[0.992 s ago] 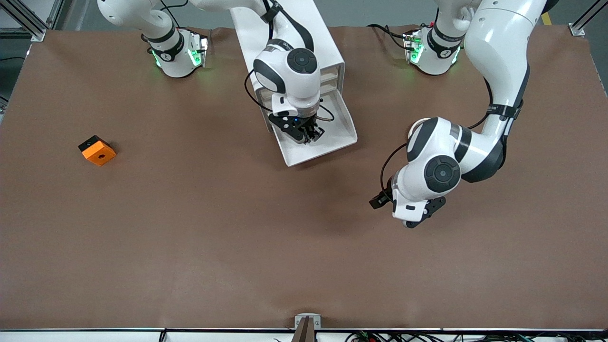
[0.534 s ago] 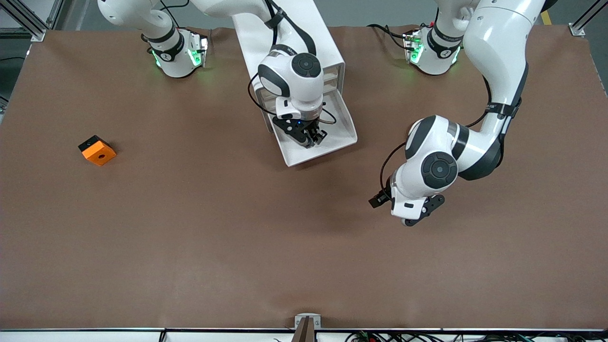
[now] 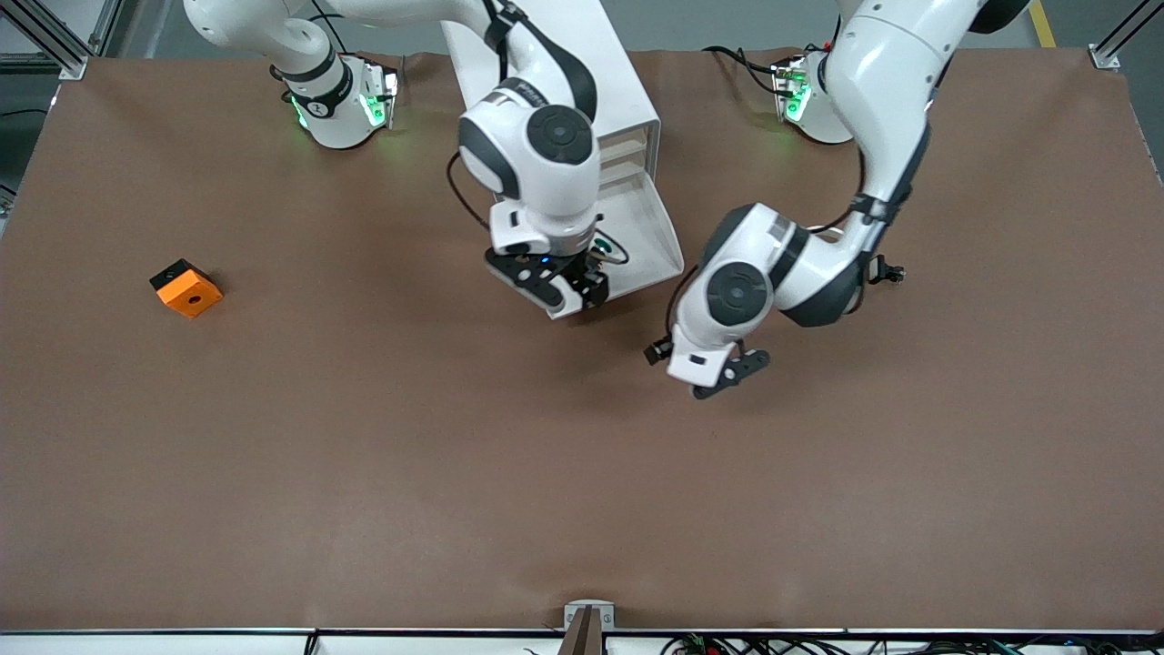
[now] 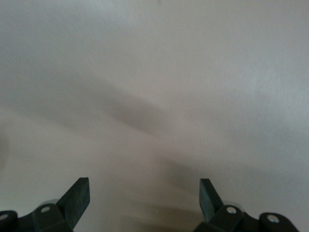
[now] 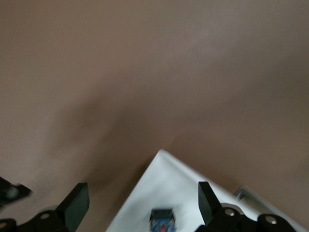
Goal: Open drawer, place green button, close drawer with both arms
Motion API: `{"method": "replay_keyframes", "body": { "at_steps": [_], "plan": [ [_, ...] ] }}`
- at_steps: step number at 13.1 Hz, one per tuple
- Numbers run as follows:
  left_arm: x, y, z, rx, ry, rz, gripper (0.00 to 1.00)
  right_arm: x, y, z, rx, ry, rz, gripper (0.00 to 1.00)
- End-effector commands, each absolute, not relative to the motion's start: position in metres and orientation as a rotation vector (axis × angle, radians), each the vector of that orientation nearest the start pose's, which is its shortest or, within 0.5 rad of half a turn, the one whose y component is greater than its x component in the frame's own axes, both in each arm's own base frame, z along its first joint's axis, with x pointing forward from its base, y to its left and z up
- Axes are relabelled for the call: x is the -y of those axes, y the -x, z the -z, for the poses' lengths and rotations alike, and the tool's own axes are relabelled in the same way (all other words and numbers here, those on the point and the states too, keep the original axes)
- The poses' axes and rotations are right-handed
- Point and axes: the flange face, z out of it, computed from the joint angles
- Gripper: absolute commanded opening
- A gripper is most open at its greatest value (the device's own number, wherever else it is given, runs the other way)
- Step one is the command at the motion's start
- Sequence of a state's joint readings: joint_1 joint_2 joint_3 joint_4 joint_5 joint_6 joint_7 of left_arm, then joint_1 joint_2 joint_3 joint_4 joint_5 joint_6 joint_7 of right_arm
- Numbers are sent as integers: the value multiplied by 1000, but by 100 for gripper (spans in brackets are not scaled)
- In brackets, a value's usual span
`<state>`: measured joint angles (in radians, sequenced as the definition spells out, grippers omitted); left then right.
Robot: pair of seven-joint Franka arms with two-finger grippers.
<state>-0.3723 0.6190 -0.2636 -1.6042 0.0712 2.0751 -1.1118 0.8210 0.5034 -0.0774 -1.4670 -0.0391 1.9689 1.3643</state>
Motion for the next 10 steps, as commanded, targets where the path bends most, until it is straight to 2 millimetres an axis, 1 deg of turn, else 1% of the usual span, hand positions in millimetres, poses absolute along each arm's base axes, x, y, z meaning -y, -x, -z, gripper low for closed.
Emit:
{"method": "replay_keyframes", "body": {
  "at_steps": [1, 2, 3, 4, 5, 6, 7, 8, 10],
  "plan": [
    [411, -539, -261, 724, 2978, -176, 100, -406, -554, -425, -760, 3099, 19, 100],
    [424, -528, -258, 691, 2981, -179, 100, -377, -568, -436, -690, 3124, -2, 100],
    [435, -518, -249, 661, 2977, -193, 100, -337, -586, -450, -638, 3138, -14, 100],
    [447, -504, -243, 636, 2967, -205, 100, -303, -598, -458, -586, 3157, -43, 100],
    [456, -493, -239, 651, 2954, -208, 100, -265, -609, -465, -506, 3178, -83, 100],
    [458, -487, -235, 680, 2934, -214, 100, -227, -619, -471, -451, 3188, -112, 100],
    [461, -482, -234, 693, 2932, -232, 100, -190, -628, -476, -395, 3192, -135, 100],
    [472, -472, -232, 679, 2939, -255, 100, -161, -632, -483, -358, 3192, -144, 100],
    [482, -461, -228, 735, 2928, -306, 100, -96, -637, -496, -286, 3188, -181, 100]
  ]
}}
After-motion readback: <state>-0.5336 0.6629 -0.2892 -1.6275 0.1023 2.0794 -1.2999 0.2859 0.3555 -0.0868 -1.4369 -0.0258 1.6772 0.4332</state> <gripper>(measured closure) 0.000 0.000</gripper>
